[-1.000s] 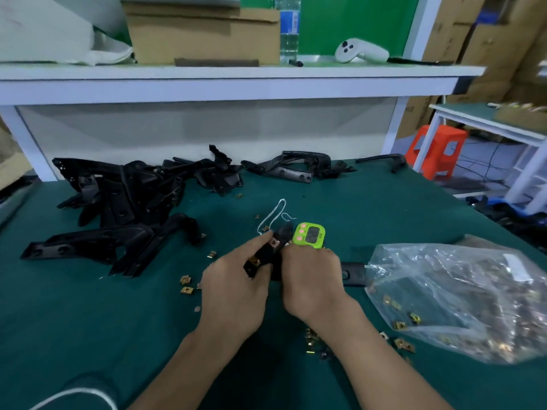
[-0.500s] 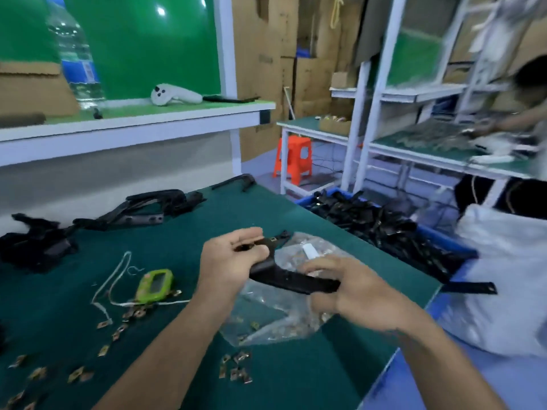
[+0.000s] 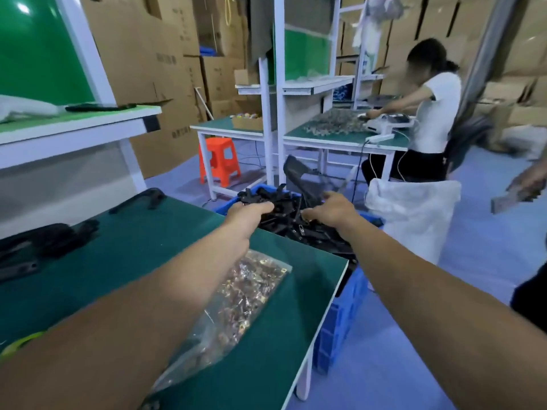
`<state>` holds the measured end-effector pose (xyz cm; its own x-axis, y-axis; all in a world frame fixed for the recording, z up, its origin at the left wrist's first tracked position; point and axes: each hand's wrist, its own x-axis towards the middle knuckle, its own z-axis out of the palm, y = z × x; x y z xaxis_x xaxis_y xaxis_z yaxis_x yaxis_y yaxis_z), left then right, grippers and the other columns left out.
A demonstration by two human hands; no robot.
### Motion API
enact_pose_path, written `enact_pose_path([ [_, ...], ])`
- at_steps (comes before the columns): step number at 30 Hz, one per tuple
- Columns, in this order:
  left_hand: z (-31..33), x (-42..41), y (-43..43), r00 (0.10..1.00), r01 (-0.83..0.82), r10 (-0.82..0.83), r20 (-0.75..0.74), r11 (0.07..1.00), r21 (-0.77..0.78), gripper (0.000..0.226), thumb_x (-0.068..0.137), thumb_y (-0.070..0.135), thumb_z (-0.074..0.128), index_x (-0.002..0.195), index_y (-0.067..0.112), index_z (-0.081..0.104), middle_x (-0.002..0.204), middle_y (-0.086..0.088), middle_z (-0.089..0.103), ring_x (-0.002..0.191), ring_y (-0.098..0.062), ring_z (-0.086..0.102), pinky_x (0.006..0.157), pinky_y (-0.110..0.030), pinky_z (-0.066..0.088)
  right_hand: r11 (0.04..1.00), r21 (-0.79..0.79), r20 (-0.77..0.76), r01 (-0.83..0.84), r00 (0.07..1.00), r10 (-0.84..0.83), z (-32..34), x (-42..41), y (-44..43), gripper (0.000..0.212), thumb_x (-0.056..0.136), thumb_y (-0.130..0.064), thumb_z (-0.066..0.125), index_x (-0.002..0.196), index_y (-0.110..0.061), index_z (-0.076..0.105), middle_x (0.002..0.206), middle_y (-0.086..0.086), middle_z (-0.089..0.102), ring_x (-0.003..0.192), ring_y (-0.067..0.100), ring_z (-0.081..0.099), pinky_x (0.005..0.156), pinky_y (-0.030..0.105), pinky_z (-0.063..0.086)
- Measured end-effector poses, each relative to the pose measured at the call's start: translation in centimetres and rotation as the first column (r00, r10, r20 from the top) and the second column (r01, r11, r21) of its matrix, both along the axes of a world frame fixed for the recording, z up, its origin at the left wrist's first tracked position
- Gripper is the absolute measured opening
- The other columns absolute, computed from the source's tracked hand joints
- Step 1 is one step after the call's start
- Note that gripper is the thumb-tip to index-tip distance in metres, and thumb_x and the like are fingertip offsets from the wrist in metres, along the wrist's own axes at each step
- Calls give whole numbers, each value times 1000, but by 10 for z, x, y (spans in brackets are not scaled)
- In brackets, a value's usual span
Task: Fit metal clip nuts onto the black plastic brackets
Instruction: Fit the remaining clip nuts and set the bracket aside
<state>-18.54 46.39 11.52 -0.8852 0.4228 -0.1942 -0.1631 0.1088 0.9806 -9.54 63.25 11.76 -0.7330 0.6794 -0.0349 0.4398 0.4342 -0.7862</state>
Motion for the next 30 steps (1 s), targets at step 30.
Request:
enact_pose_path([
  [30, -90, 43, -528, 608, -794, 608, -510, 464, -393, 28, 96, 10, 65, 113, 29, 76, 107, 15, 74, 79, 8, 66, 80, -14, 57, 434, 114, 191, -894, 448, 873, -52, -195, -509, 43, 92, -16, 60, 135, -15, 57, 136, 6, 58, 111, 23, 59, 93, 40, 52],
])
